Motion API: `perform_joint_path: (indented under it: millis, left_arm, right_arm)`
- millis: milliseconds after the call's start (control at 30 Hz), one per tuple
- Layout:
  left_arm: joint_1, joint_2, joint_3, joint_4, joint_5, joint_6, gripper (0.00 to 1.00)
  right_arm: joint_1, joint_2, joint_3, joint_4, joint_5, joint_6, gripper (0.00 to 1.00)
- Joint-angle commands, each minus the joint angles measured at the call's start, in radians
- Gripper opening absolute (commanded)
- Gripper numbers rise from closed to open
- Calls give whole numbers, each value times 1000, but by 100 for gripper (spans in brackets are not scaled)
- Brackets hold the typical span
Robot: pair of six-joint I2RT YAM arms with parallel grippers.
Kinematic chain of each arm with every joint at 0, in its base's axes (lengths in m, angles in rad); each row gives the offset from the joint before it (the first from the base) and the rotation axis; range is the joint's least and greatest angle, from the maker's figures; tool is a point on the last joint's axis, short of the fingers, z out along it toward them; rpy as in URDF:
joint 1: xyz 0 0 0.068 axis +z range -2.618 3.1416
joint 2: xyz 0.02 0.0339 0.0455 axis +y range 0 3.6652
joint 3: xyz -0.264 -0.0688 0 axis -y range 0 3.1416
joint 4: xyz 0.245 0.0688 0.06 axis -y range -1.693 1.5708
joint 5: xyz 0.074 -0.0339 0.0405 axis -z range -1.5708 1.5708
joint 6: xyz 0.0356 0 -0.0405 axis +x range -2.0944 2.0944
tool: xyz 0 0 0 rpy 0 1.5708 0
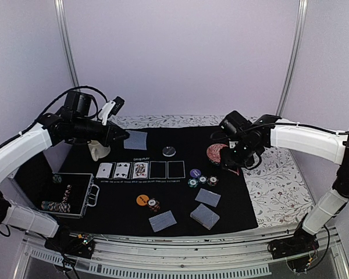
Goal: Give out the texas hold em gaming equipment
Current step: Pick up the all-in button from the poker table mat, then place the all-in button in the dealer area.
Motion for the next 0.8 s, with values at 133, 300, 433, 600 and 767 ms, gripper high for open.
perform_joint_path:
  millis: [133,300,433,600,767]
  left_arm:
    - [124,-94,-96,126,-78,-115,0]
    - [172,-150,-163,197,-101,-161,0]
    - [178,-150,-189,224,-136,-169,0]
    - [181,-149,-232,279,-153,-177,0]
    - [186,-125,-249,295,-177,-171,0]
  right_arm:
    - [129,80,311,123,12,-155,51]
    - [196,290,519,179,-46,-269,50]
    - [223,455,678,164,-77,-328,50]
    - [245,560,795,155,-116,-363,50]
    - [262,570,778,163,-128,-361,50]
